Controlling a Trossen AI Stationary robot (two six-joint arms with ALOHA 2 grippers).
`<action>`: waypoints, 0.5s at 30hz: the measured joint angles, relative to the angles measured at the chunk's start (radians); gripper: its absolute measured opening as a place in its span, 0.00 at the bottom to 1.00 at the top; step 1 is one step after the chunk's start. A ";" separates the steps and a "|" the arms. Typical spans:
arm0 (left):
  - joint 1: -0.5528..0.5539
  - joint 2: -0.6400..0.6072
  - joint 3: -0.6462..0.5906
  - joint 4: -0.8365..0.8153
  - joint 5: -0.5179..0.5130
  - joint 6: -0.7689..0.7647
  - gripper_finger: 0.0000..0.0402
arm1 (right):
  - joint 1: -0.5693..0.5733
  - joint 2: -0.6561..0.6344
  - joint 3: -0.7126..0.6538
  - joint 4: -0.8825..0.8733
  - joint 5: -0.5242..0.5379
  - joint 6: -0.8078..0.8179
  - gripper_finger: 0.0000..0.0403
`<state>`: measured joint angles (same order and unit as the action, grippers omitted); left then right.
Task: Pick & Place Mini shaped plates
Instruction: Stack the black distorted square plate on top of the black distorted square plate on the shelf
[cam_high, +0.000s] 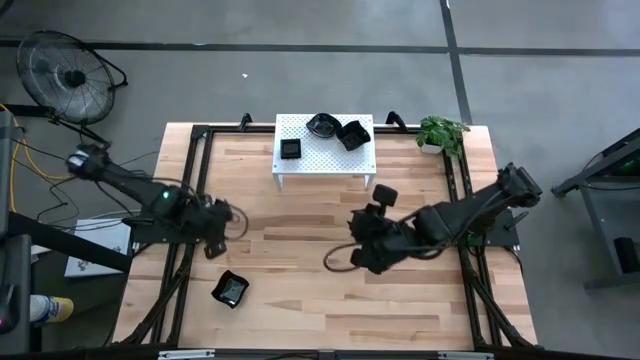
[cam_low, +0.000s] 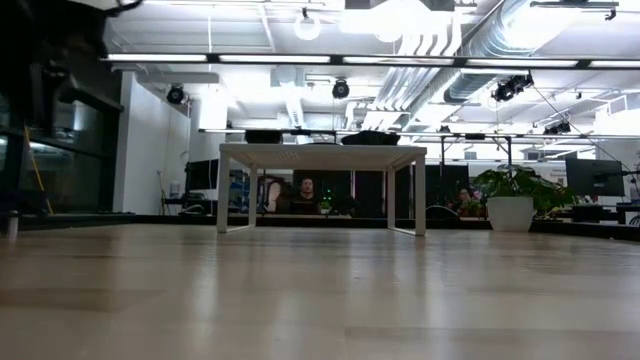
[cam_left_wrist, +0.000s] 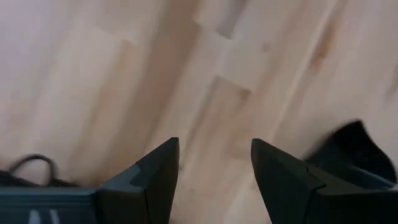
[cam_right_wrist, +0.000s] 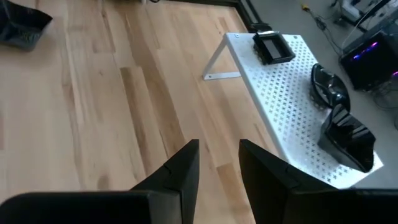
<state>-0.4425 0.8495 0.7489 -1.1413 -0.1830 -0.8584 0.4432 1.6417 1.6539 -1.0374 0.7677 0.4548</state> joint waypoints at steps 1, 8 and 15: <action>-0.034 0.015 -0.004 0.017 0.001 -0.035 0.49 | 0.013 0.000 0.000 -0.007 0.010 0.013 0.27; -0.248 0.149 -0.006 0.119 0.014 -0.272 0.49 | 0.076 0.000 0.000 -0.033 0.015 0.042 0.27; -0.394 0.303 -0.006 0.193 0.022 -0.543 0.49 | 0.115 0.000 0.000 -0.048 0.015 0.037 0.27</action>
<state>-0.8367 1.1525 0.7433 -0.9484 -0.1611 -1.4016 0.5585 1.6417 1.6539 -1.0849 0.7830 0.4921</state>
